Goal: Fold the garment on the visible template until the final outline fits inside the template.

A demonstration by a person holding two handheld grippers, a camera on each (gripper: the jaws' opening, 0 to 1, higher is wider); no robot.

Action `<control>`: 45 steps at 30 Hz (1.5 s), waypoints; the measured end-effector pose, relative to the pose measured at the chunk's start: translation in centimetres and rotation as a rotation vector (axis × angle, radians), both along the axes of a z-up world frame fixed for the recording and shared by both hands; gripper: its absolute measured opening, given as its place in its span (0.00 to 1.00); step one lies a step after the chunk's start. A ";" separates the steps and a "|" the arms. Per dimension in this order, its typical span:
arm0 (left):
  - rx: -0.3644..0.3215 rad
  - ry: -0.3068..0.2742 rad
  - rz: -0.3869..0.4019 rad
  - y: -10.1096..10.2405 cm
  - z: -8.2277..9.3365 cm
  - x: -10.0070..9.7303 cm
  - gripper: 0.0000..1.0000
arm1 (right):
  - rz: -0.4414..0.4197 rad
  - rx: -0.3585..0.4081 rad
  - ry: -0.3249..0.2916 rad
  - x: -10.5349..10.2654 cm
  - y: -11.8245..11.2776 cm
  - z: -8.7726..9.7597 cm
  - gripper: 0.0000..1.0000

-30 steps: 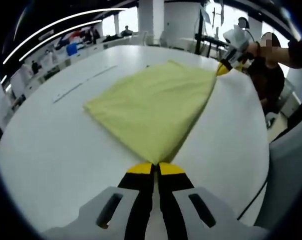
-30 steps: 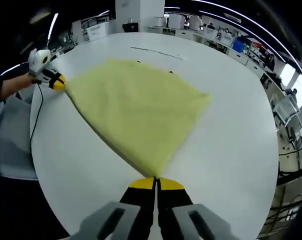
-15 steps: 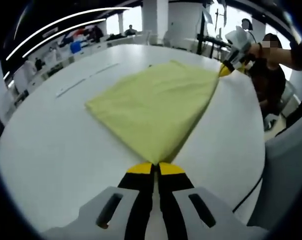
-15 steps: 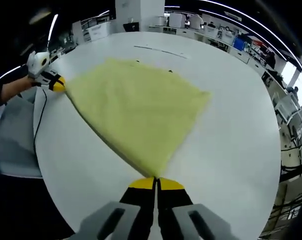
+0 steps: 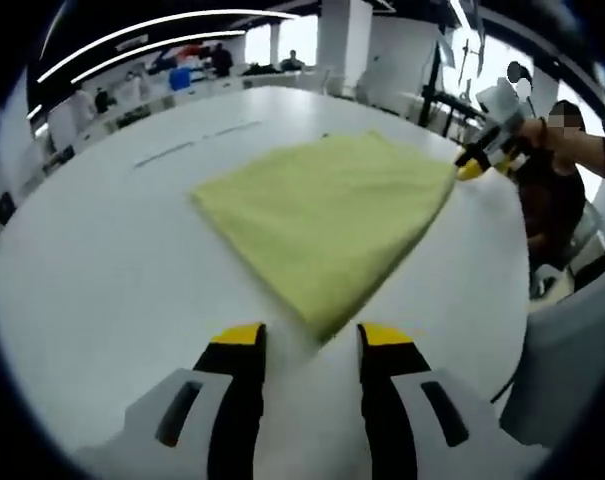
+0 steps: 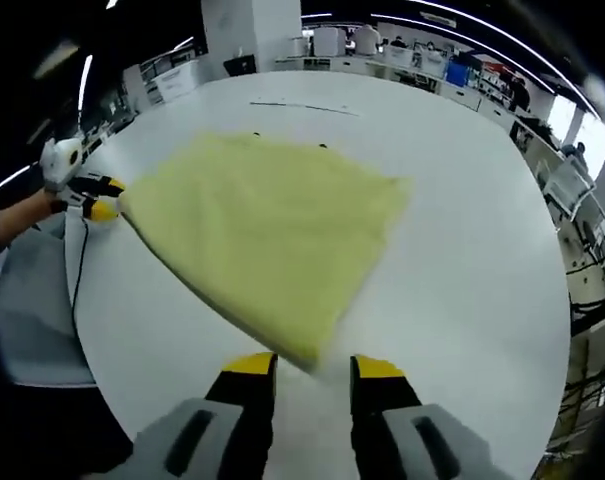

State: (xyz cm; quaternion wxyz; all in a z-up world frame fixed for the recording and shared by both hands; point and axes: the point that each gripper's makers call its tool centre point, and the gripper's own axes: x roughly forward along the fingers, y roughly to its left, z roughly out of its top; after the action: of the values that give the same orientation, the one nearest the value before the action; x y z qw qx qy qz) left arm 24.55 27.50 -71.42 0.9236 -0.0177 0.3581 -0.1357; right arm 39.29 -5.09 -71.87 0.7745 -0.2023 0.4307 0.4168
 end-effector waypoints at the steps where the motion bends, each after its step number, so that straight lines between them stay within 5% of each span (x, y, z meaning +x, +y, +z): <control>1: -0.007 -0.004 0.008 0.1 0.2 0.0 0.44 | 0.002 0.028 -0.029 0.2 0.4 0.6 0.38; 4: -0.044 -0.045 0.061 0.3 1.9 0.2 0.64 | 0.012 0.089 -0.094 0.4 1.2 2.5 0.56; 16: -0.063 -0.126 0.111 -0.1 7.8 -1.1 0.95 | 0.054 0.192 -0.138 -2.4 2.3 7.8 0.97; 22: -0.071 -0.126 0.109 -1.2 9.7 -2.6 1.00 | 0.040 0.230 -0.152 -3.7 1.8 9.7 1.00; 25: -0.130 -0.144 0.143 -1.6 10.8 -2.9 1.00 | 0.029 0.244 -0.155 -4.5 1.5 10.0 1.00; 29: -0.104 -0.179 0.156 -2.0 11.7 -3.8 1.00 | 0.017 0.270 -0.168 -5.6 1.2 10.6 1.00; 38: -0.103 -0.146 0.148 -2.3 11.1 -6.0 1.00 | 0.040 0.318 -0.198 -7.3 1.6 11.9 1.00; 45: -0.034 -0.134 0.126 -1.9 10.4 -6.9 1.00 | 0.054 0.318 -0.215 -7.9 2.0 12.0 1.00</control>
State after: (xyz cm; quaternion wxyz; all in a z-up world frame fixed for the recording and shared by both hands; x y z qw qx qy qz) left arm 17.64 25.58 -61.06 0.9517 -0.0466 0.2913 -0.0845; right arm 31.43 -3.05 -59.91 0.8267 -0.1325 0.2687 0.4763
